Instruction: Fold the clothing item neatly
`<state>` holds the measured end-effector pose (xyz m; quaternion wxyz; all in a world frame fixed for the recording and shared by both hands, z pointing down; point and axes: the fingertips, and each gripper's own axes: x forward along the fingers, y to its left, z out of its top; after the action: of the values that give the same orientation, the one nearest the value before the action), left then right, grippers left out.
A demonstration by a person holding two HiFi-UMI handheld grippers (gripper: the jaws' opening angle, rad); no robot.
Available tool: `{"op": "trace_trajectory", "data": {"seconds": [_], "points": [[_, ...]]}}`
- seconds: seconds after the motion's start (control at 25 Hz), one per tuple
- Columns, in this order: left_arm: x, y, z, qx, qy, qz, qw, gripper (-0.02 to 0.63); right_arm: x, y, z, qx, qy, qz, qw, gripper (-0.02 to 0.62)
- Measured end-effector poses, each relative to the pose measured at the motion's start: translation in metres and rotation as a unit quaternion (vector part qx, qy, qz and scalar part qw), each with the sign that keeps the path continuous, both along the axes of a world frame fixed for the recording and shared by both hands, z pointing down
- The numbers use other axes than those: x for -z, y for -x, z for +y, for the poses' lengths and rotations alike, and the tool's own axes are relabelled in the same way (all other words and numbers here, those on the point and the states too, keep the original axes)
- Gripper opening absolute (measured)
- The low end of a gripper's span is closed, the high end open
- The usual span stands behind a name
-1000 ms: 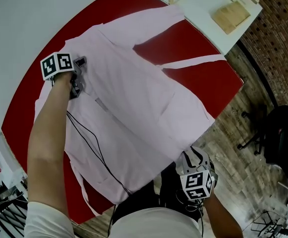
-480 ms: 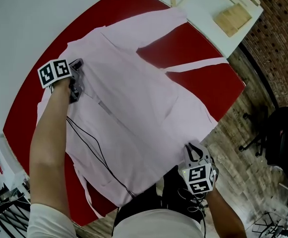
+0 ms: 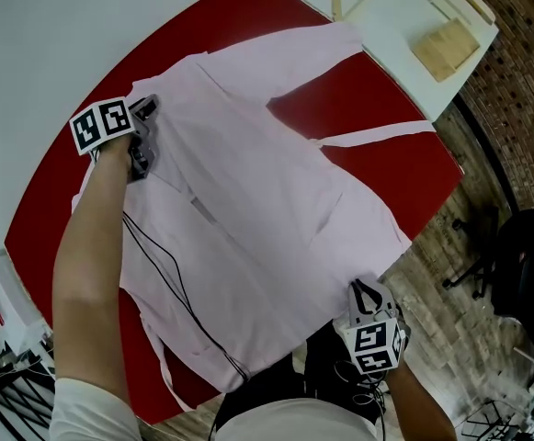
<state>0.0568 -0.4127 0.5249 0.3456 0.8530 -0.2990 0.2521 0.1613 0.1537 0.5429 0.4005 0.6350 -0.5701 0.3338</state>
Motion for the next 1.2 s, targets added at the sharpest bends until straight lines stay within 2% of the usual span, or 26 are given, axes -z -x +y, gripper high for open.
{"op": "trace_trajectory", "data": {"seconds": [0.16,0.2,0.24,0.4,0.64,0.92,1.08,1.2], "points": [[-0.015,-0.001,-0.01,0.005,-0.007,-0.065,0.9979,0.091,0.0,0.003,-0.001,0.012,0.007,0.001,1.0,0.037],[-0.014,0.002,-0.015,0.014,-0.013,-0.073,0.9971,0.08,0.001,0.004,-0.001,0.013,0.008,0.0,1.0,0.037],[-0.012,0.004,-0.019,0.022,-0.02,-0.076,0.9967,0.04,0.001,0.004,-0.001,0.014,0.008,-0.001,1.0,0.037],[-0.004,0.01,-0.033,0.028,-0.044,-0.072,0.9961,0.021,0.002,0.005,-0.001,0.012,0.007,-0.004,1.0,0.032],[-0.009,0.011,-0.041,0.029,-0.051,-0.08,0.9951,0.022,0.002,0.003,-0.003,0.012,0.005,-0.009,1.0,0.032],[0.004,0.009,-0.036,0.012,-0.06,-0.051,0.9968,0.025,0.004,-0.001,-0.005,0.004,-0.005,0.002,1.0,0.032],[0.018,0.001,-0.019,-0.023,-0.092,-0.048,0.9943,0.025,0.027,-0.015,-0.029,0.006,-0.046,0.033,0.998,0.032],[0.022,-0.009,0.005,-0.055,-0.096,-0.045,0.9928,0.025,0.037,-0.026,-0.054,0.02,-0.066,0.042,0.997,0.032]]}}
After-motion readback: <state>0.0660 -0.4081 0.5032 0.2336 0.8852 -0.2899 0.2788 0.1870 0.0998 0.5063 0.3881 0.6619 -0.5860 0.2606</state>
